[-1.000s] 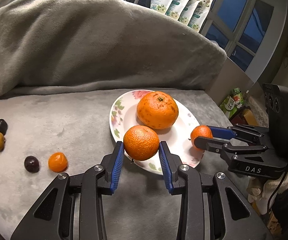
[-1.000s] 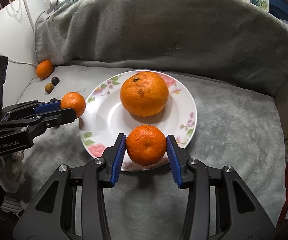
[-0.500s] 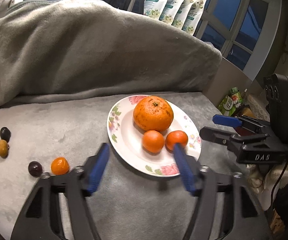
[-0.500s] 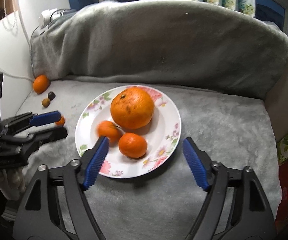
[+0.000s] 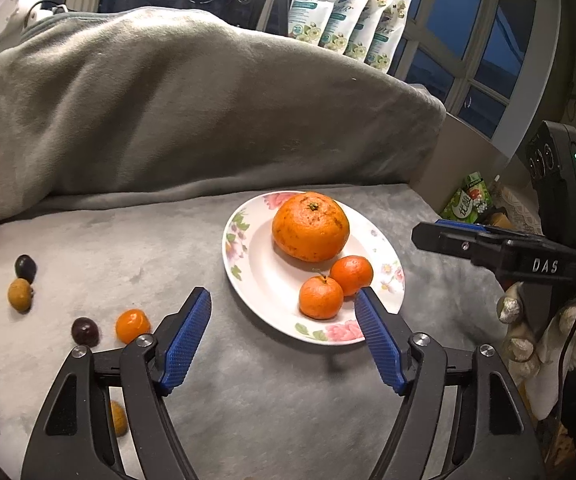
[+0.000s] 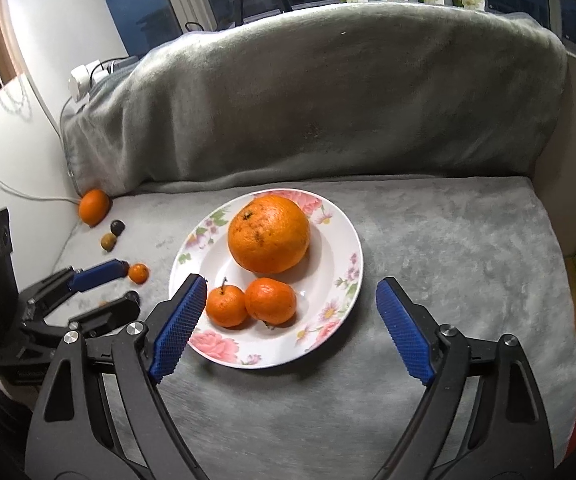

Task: Organize fruits
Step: 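Move the left tool to the orange by the blanket fold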

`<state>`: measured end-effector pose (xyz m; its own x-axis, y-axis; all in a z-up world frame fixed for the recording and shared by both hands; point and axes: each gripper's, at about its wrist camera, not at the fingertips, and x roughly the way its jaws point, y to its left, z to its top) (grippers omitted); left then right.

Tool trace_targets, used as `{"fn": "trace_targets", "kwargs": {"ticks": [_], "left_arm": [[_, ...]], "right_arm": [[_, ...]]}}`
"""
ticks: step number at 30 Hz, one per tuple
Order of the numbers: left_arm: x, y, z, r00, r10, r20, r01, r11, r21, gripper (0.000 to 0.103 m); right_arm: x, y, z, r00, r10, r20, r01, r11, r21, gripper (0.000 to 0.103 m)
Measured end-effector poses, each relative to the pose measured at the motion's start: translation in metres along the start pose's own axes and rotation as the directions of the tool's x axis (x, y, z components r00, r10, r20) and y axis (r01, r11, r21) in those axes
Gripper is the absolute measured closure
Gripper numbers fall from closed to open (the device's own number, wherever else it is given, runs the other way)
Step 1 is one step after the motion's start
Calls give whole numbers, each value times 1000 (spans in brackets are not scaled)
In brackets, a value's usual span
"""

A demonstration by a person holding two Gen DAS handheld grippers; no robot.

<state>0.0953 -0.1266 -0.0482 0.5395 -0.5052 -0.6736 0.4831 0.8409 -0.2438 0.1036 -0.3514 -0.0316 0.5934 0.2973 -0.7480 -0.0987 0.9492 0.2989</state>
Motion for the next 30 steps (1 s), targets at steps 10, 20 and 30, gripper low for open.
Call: {"fn": "trace_targets", "kwargs": {"ticks": [10,20,30], "left_arm": [[-21,22,-1,999,19,31,-17,999,-42,28],[-49,62,-2,993,90,80,-82,992,-96,28],[-74,112,-8,975,188,120,-168,973,-161,28]], "right_arm": [[5,26,17,998,62,11,-62,998,8,14],[30,76,37,989,147,-21,-148,988,-52,14],[57,133,55,966,254,-52,-258,964,-68,14]]}}
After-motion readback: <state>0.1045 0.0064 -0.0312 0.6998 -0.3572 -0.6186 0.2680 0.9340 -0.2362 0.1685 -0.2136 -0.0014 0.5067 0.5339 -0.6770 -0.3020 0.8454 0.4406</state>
